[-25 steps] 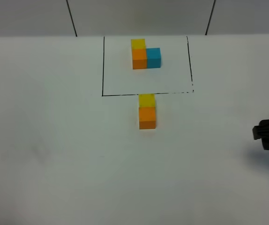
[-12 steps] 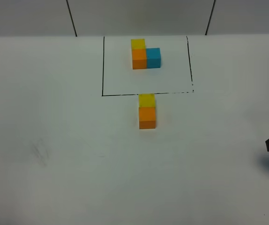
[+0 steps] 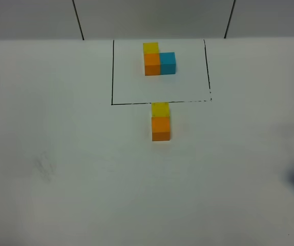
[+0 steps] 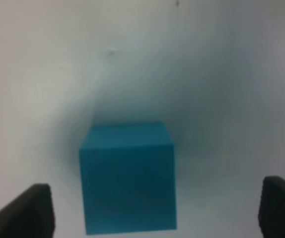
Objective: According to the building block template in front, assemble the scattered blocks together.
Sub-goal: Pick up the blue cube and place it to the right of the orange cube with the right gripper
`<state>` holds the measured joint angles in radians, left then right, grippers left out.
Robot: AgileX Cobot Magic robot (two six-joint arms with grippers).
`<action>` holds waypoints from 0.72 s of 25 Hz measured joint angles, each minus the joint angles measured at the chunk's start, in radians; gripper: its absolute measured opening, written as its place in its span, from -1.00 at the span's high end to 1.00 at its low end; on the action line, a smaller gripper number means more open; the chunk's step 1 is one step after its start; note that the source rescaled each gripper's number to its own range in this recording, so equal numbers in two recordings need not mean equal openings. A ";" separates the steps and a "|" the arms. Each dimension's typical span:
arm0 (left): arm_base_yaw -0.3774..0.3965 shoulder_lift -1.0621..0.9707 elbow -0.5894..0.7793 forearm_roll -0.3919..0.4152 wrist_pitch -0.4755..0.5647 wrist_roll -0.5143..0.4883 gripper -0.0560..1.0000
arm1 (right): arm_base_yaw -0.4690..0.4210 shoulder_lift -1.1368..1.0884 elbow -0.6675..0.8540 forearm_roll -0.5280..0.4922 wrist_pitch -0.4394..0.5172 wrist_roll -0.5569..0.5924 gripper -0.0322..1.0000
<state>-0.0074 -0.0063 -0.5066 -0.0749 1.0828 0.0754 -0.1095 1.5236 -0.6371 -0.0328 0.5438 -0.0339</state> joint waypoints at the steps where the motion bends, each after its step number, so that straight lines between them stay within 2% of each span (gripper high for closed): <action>1: 0.000 0.000 0.000 0.000 0.000 0.000 0.08 | -0.003 0.008 0.000 0.010 -0.003 -0.019 -0.46; 6: 0.000 0.000 0.000 0.000 0.000 0.000 0.08 | -0.006 0.040 0.000 0.050 -0.032 -0.074 -0.46; 18: 0.000 0.000 0.000 0.000 0.000 0.000 0.08 | -0.029 0.099 0.011 0.054 -0.054 -0.079 -0.46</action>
<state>-0.0074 -0.0063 -0.5066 -0.0749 1.0828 0.0754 -0.1381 1.6226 -0.6256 0.0212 0.4900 -0.1131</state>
